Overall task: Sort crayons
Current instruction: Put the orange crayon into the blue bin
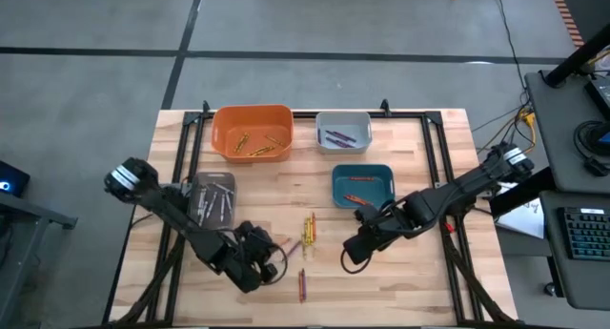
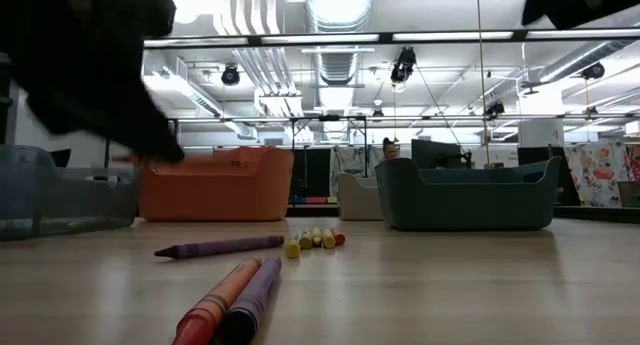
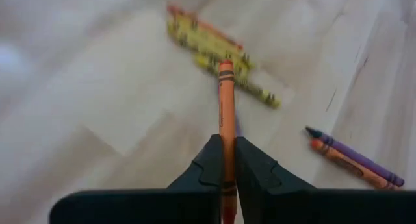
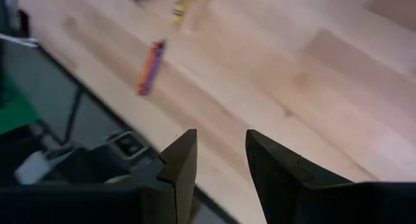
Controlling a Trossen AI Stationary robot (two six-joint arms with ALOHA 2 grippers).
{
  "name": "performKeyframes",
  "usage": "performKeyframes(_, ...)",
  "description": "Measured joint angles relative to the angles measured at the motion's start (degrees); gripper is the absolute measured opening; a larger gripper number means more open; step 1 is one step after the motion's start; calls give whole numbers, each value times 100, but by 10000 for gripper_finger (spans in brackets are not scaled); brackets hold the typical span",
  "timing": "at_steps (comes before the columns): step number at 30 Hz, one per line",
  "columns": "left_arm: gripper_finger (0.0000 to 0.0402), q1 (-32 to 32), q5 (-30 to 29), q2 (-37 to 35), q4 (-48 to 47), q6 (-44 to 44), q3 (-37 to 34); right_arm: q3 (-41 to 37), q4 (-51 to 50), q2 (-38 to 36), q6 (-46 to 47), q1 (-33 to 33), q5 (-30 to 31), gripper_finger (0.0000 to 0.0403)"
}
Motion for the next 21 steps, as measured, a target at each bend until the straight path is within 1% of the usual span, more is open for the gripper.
performKeyframes(2,0,67,-190,-283,-291,375,100,0,204,-64,-30,-5,6,128)
performKeyframes(5,0,241,-581,-873,-639,932,170,0,595,-145,-347,-65,101,128)
performKeyframes(8,0,464,-919,-1544,-775,1667,154,0,1057,-251,-850,-141,617,128)
performKeyframes(10,0,625,-1019,-2056,-681,2269,154,0,1496,-336,-1393,-213,912,128)
performKeyframes(13,0,796,-952,-2788,-162,3254,154,0,2450,-400,-2535,-361,1168,128)
performKeyframes(16,0,886,-715,-3405,808,4292,154,0,3761,-410,-3972,-501,1239,128)
performKeyframes(19,0,934,-445,-3810,1938,5243,154,0,5229,-403,-5350,-613,1271,128)
performKeyframes(21,0,934,-277,-3961,2632,5844,148,0,6008,-399,-6160,-645,1279,128)
